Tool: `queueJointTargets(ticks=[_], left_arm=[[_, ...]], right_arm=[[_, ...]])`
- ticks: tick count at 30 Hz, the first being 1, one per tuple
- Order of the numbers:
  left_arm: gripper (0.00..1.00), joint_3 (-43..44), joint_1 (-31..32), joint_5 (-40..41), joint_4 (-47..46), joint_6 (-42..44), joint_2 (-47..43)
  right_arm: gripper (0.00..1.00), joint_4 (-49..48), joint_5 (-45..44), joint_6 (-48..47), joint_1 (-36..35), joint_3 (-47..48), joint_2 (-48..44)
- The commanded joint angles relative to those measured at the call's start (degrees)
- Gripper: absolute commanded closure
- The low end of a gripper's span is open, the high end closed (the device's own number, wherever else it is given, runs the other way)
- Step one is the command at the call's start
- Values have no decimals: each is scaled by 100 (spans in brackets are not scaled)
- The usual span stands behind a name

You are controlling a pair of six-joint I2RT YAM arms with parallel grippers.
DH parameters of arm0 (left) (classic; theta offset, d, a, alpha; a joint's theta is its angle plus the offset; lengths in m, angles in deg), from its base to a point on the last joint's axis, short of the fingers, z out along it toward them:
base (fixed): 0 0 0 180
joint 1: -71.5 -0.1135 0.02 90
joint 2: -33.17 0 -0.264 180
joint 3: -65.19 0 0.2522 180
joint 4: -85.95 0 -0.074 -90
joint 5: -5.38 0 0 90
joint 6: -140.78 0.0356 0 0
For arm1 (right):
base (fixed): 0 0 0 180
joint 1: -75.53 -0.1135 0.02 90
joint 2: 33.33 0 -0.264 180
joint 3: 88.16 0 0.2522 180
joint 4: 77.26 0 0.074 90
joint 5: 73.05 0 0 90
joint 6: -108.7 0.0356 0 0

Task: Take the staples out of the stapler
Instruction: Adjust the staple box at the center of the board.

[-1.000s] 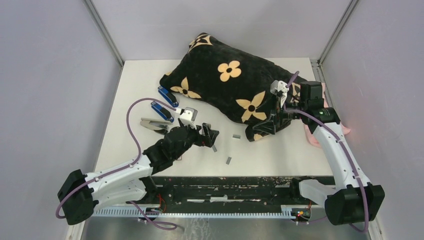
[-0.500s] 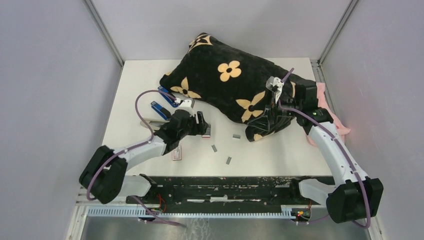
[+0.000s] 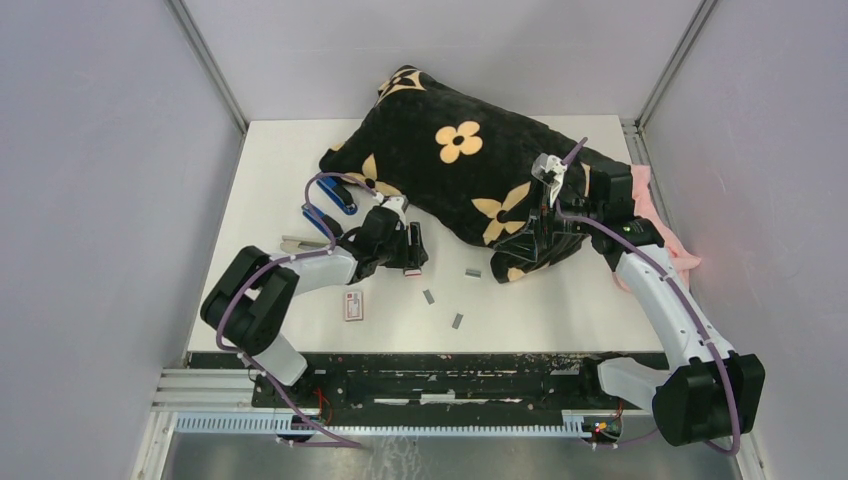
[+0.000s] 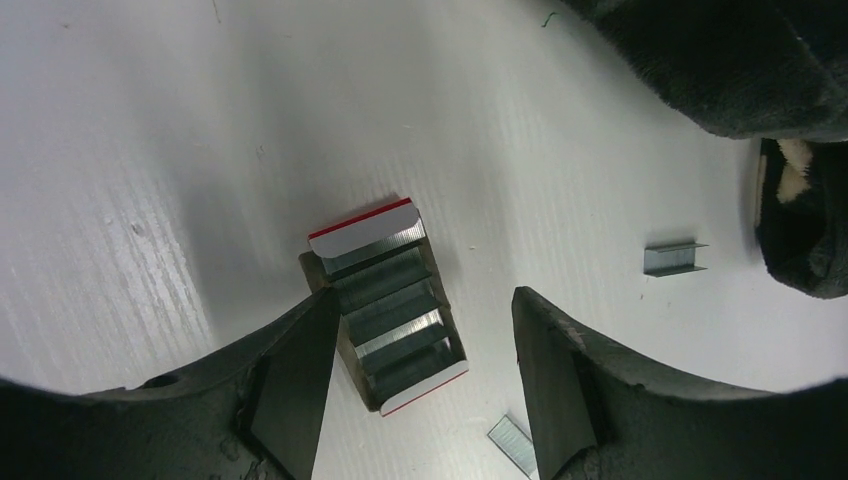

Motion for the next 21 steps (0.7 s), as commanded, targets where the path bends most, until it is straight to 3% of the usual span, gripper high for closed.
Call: queueJointTargets(ticks=[1,12,15,21], left_arm=[[29,118,-27,146,168,94,-330],[29,-128,-35,500,270,217,-993],[27,-77,-43,896,467,175,-880],[23,44,-62,731,524,3,-477]], right_arm=[[10,-261,93,72,-5,77,-90],[10,-151,136,-36,-43,100,-73],[10,-95,98,-91,-45,110,-98],[10,-98,88,-102,-47,103,-85]])
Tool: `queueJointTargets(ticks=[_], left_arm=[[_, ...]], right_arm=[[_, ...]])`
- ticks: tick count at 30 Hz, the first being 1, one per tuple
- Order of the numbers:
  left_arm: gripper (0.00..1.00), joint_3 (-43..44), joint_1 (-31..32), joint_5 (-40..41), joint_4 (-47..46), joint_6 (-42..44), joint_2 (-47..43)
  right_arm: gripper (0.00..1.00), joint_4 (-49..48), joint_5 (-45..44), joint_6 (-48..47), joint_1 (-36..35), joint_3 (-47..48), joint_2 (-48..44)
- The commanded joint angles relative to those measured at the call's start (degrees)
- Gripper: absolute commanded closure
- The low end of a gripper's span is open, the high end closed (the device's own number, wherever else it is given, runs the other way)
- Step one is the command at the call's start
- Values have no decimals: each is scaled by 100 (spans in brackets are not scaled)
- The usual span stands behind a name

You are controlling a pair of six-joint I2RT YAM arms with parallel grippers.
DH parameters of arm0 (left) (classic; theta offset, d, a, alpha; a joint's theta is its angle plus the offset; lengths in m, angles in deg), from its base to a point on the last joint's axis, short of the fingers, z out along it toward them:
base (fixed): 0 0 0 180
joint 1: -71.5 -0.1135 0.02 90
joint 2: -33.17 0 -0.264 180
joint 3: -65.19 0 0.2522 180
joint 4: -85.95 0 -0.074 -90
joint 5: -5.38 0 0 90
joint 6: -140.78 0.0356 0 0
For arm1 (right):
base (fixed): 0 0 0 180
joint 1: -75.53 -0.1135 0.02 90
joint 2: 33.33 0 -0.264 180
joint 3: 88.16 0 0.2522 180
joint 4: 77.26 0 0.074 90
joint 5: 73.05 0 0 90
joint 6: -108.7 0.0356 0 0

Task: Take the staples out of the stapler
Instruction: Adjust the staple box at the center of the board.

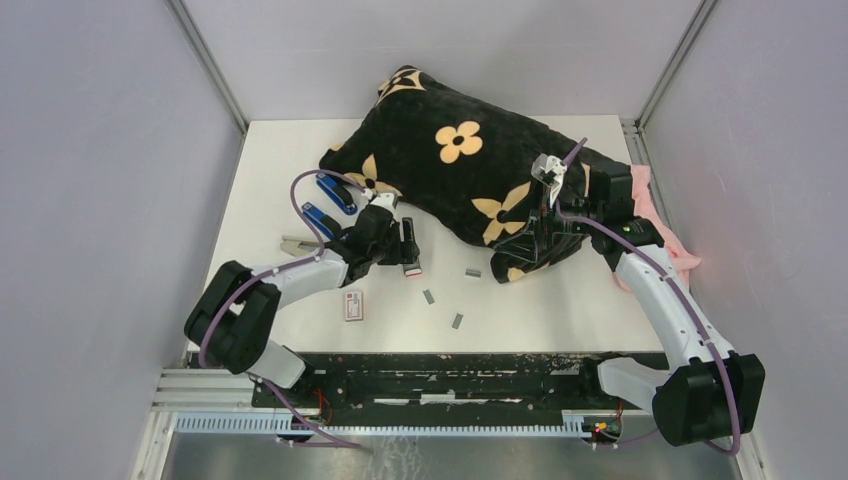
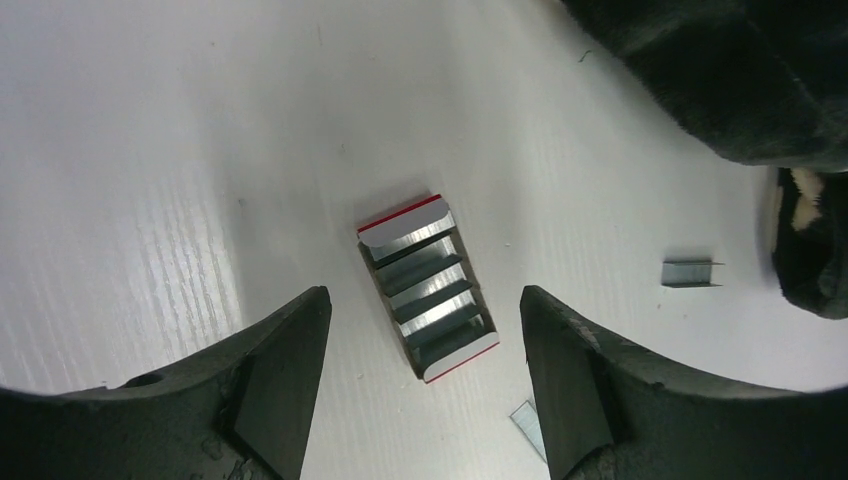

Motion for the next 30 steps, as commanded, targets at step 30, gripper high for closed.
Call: queueJointTargets(ticks=[30], left_arm=[[39,1151,292,-1699,215,541,1435]], right_arm=[[10,-57,44,-92,-29,120,-118]])
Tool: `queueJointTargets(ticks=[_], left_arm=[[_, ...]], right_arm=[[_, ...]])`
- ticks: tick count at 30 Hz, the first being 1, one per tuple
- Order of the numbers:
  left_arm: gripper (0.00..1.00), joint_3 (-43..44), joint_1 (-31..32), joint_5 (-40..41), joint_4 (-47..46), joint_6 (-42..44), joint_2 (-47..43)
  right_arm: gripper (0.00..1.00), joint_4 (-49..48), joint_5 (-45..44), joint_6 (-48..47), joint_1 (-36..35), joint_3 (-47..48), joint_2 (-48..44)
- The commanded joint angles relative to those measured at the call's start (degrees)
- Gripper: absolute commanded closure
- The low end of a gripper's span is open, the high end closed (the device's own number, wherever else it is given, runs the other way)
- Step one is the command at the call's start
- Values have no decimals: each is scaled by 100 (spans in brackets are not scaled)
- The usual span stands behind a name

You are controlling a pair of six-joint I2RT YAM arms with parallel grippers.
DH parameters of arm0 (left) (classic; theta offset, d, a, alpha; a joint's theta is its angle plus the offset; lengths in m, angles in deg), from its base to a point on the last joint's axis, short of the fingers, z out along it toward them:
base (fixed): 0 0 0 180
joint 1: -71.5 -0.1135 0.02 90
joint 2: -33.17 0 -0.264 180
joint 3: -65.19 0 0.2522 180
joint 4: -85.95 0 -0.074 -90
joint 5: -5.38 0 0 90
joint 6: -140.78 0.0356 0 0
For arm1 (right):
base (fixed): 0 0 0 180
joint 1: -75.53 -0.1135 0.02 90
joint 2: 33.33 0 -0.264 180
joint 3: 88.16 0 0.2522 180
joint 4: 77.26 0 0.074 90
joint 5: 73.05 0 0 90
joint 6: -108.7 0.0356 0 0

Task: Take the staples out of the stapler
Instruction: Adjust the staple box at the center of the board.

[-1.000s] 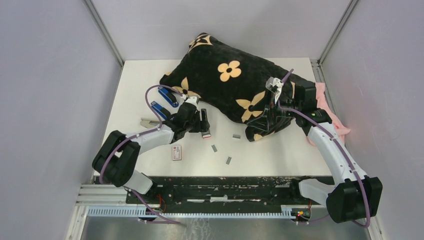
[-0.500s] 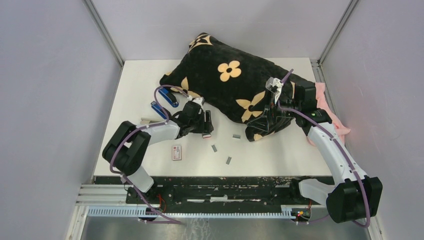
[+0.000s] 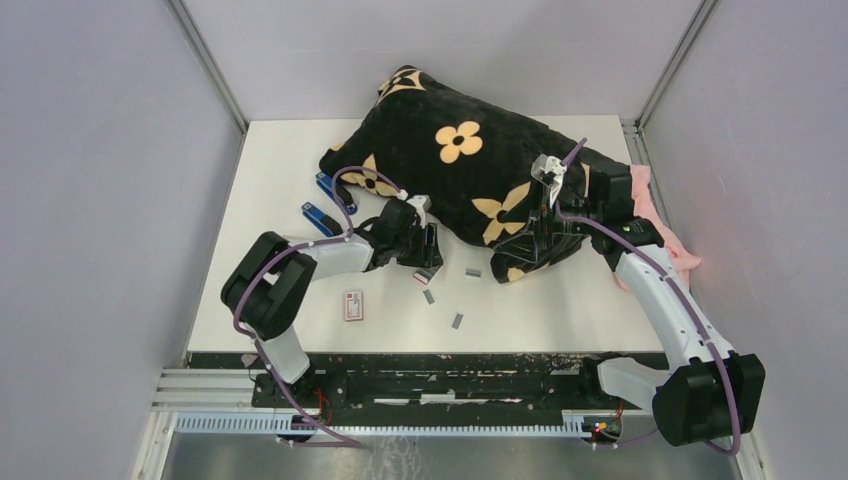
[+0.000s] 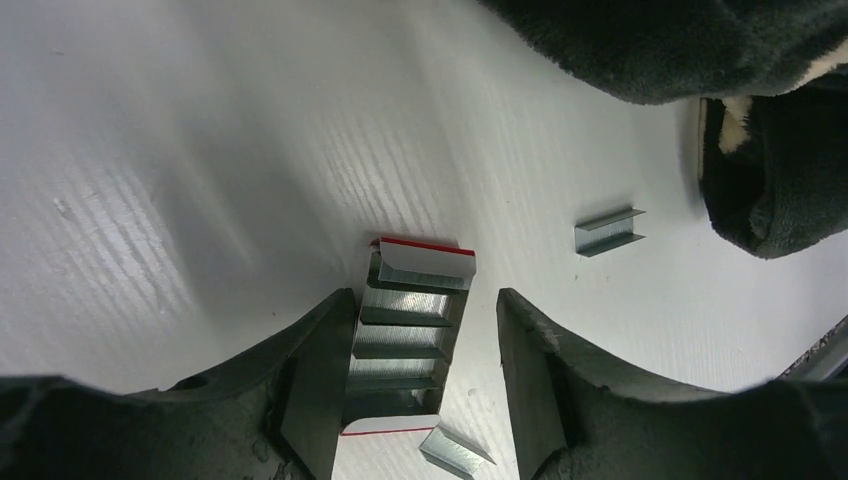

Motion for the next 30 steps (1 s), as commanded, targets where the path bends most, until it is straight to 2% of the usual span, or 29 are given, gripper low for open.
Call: queueJointTargets(ticks=[1,6,9,15,20,30], left_arm=[[39,249,91,-198,102,428,-9],[39,330,185,-244,85,670,-221],[39,180,257,-229,-231,749,-588],[38,-954,306,-434,-1826,452,-1981],[37,-1897,307,-504,-2633,-16,-2971],[38,-3353,305,-50,-3083,-1146,-4488]], right_arm=[[10,-98,45,-68,-30,124,-128],[10,-98,57,-65,-28,131,-138],[10,-83,53,-78,-30,129,-160],[10,-9,66,-134,-25,153,-173],[10,24,92,-166,-30,157,-191],[10,51,117,-197,-15,158,-270]])
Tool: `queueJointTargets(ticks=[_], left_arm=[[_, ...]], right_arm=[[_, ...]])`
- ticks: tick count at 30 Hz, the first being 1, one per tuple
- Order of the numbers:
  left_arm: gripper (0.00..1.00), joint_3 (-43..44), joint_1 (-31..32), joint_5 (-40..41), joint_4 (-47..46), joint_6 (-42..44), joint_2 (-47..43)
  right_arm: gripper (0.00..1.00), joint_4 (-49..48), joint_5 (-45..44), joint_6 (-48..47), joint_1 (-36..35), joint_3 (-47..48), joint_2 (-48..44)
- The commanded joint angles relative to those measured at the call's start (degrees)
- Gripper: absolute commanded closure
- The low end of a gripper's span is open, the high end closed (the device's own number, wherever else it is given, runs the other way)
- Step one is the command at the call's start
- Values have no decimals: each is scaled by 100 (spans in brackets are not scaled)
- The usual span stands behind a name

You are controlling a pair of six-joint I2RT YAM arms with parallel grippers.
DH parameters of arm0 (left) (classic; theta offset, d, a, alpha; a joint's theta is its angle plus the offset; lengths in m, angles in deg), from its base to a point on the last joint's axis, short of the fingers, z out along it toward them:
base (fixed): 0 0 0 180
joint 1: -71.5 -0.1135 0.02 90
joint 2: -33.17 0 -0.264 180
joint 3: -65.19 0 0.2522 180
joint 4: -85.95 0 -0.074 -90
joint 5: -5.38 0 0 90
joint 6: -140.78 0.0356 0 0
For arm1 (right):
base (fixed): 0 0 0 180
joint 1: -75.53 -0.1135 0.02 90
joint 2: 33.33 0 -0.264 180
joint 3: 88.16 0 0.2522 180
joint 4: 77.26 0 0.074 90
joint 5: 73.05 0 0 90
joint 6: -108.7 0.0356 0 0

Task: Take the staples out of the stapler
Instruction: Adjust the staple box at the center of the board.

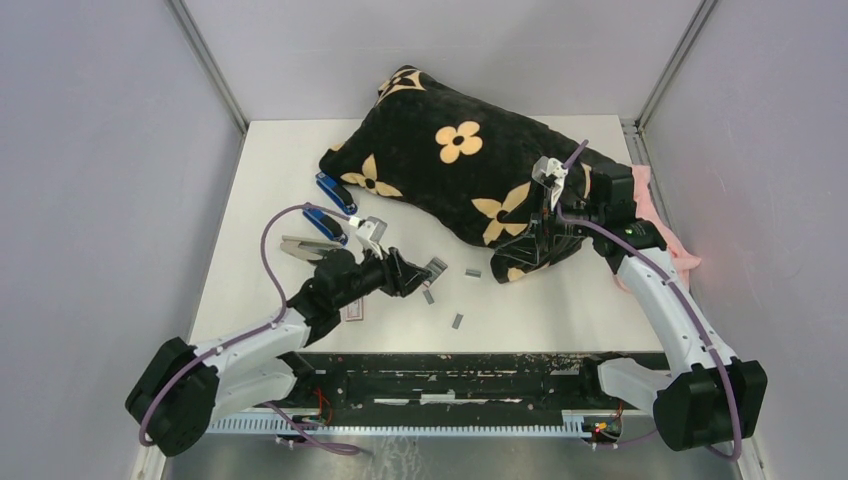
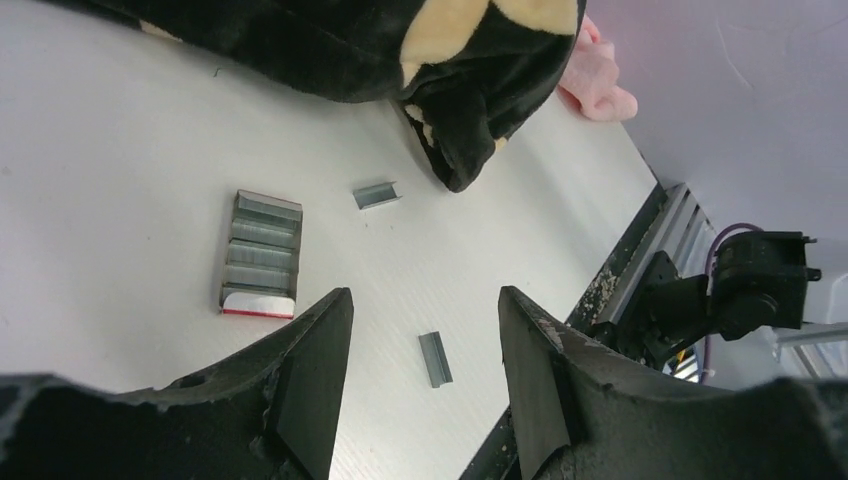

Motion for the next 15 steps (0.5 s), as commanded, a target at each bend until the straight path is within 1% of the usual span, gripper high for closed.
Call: queueJointTargets(ticks=[1,3,5,10,12,15], left_arm=[[37,-373,7,337,-515,-683,-729],[36,-512,2,470,-436,-816,-980],[31,-678,3,616,-428,-953,-1188],[13,-1100,-3,929,-490,-1309,-1574],[8,-1271,-1,1016,-555,-1453,-1680],[6,-1390,-10,1065,-642,-1627,-1742]], right_arm=[[10,-91,123,-73,-21,156,-154],[10,-90,124,-73,-21,153,-161],[10,-89,130,-73,-18,153,-163],[10,-91,134,-73,-20,153,-156],[10,-91,130,-73,-21,153,-153],[10,-91,144,-81,-17,154,-141]])
